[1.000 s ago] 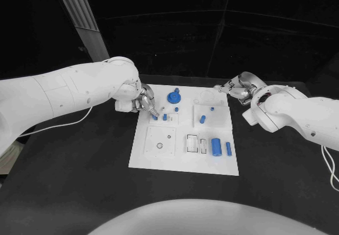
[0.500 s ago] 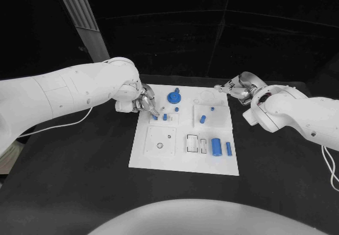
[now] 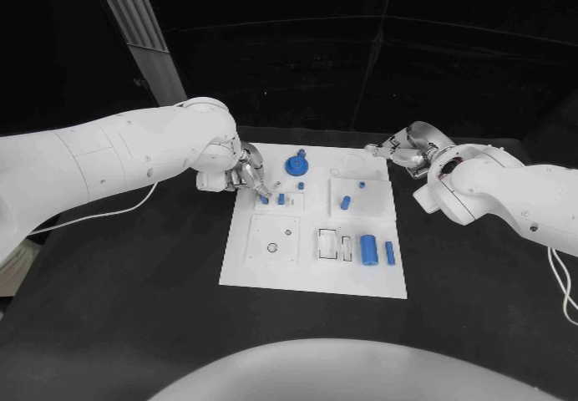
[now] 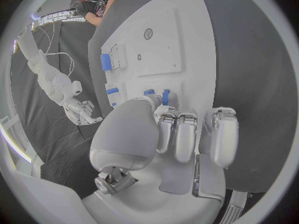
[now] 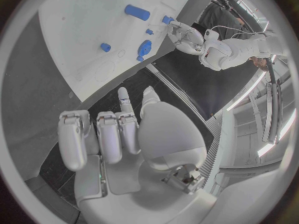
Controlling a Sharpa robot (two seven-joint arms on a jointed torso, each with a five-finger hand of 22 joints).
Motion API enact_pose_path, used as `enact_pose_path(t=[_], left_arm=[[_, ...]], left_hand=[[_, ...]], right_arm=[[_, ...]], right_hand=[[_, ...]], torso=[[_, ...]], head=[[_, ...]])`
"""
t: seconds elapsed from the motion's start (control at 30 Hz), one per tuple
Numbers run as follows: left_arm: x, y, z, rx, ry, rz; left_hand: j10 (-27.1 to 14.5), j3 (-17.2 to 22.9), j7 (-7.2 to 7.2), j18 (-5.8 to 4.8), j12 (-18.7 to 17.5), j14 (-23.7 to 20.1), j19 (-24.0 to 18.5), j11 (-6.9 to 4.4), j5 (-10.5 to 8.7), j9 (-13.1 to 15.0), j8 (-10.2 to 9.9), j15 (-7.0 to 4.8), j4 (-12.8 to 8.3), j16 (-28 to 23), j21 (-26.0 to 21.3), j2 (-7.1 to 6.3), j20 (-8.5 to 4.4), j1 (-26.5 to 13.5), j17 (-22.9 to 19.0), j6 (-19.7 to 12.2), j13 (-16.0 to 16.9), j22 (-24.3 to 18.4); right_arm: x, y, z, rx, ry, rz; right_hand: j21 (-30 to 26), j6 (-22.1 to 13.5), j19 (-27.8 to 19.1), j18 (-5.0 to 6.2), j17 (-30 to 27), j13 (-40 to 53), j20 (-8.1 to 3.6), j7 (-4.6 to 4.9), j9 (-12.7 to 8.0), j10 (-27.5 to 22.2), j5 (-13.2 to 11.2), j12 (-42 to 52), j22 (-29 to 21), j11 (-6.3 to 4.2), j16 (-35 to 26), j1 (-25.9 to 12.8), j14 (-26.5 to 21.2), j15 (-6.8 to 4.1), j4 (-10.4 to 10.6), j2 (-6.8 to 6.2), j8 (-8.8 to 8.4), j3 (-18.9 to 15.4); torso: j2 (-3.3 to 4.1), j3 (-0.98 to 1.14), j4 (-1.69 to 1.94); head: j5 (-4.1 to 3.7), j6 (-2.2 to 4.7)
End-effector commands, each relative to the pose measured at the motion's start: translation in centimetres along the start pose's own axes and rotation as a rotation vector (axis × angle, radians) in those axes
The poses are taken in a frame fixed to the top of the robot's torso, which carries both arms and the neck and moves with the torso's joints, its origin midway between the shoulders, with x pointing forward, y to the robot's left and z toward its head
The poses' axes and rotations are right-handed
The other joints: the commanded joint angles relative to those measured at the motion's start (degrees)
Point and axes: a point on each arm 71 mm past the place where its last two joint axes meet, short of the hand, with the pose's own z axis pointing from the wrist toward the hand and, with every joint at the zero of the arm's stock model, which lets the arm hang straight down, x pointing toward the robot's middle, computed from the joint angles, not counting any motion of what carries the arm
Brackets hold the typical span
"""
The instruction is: Assemble the parts on the task board
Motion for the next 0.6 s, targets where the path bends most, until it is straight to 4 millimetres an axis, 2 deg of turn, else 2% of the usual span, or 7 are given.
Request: enact_pose_path(t=[0.03,0.37,0.6], left_arm=[[0.98,0.13,0.71,-0.002,0.022,0.009],[1.14,0.22,0.80,-0.011,0.034,0.014],[1.29,0.21,0.89,-0.016,0.043,0.019]], left_hand=[[6.0,3.7,-0.82,0.94,0.1,6.0,1.4,0.35,0.12,0.1,-0.3,0.28,-3.4,-0.3,-0.4,-0.39,0.30,-0.1,15.1,-1.1,15.1,13.3],[6.0,4.4,-0.80,1.05,0.1,6.0,1.0,0.40,-0.66,0.1,-0.2,0.35,-3.0,-0.3,-0.7,-1.02,0.40,-0.9,15.1,-1.4,15.1,13.2],[6.0,4.2,-0.65,1.25,0.1,6.0,0.3,0.57,-1.86,-0.5,-0.7,0.53,-1.3,-0.3,-1.2,-1.52,0.57,-2.9,15.1,-2.0,15.1,12.9]], right_arm=[[-0.05,0.10,0.00,-0.004,0.001,0.000],[-0.04,0.10,0.00,-0.004,0.002,-0.001],[-0.02,0.13,0.00,-0.005,0.003,-0.001]], right_hand=[[0.2,-0.3,6.0,-0.43,15.1,15.0,-0.30,0.00,0.0,6.1,0.1,0.1,15.1,-0.15,0.1,0.1,6.0,-0.25,0.0,0.24,0.18,-0.3],[0.2,-0.3,6.0,-0.43,15.1,15.0,-0.30,0.00,0.0,6.1,0.1,0.1,15.1,-0.15,0.1,0.1,6.0,-0.25,0.0,0.24,0.18,-0.3],[0.2,-0.3,6.0,-0.43,15.1,15.0,-0.30,0.00,0.0,6.1,0.1,0.1,15.1,-0.15,0.1,0.1,6.0,-0.25,0.0,0.24,0.18,-0.3]], torso=[[-0.02,0.01,0.05],[-0.01,0.00,-0.04],[0.01,0.02,0.02]], head=[[-0.04,-0.01],[-0.01,0.03],[-0.02,0.05]])
